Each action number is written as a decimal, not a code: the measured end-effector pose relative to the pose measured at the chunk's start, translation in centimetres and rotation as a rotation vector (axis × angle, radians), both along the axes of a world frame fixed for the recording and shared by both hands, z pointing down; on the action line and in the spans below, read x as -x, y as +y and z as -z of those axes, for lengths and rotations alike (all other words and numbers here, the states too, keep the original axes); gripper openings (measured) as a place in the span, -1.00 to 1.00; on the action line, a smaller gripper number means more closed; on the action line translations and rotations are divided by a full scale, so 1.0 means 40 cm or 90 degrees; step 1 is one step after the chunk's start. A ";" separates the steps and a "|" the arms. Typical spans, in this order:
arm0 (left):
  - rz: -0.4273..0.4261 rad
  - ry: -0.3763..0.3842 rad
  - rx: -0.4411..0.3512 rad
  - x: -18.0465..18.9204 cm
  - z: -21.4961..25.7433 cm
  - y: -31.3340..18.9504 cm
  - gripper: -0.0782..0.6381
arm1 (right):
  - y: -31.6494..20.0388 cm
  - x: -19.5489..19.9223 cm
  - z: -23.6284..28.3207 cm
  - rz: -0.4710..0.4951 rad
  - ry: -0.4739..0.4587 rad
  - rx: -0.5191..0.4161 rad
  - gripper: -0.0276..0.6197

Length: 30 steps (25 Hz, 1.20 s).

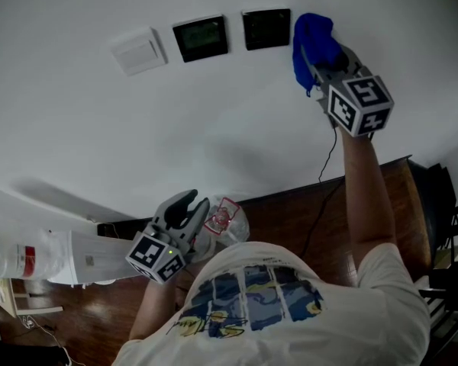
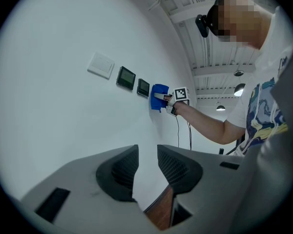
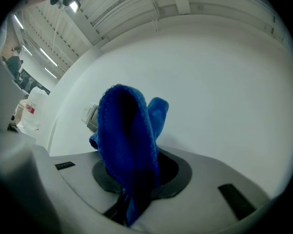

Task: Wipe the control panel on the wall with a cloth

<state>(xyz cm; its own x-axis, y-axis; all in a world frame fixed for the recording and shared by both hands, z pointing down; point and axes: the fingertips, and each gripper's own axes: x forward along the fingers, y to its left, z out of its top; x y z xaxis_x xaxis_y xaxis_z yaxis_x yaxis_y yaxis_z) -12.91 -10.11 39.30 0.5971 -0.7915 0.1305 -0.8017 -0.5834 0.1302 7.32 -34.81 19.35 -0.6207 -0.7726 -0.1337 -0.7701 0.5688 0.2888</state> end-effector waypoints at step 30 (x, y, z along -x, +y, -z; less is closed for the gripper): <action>0.005 0.000 0.010 -0.002 -0.023 -0.023 -0.51 | 0.510 -0.035 -0.360 0.048 -0.046 0.148 -0.64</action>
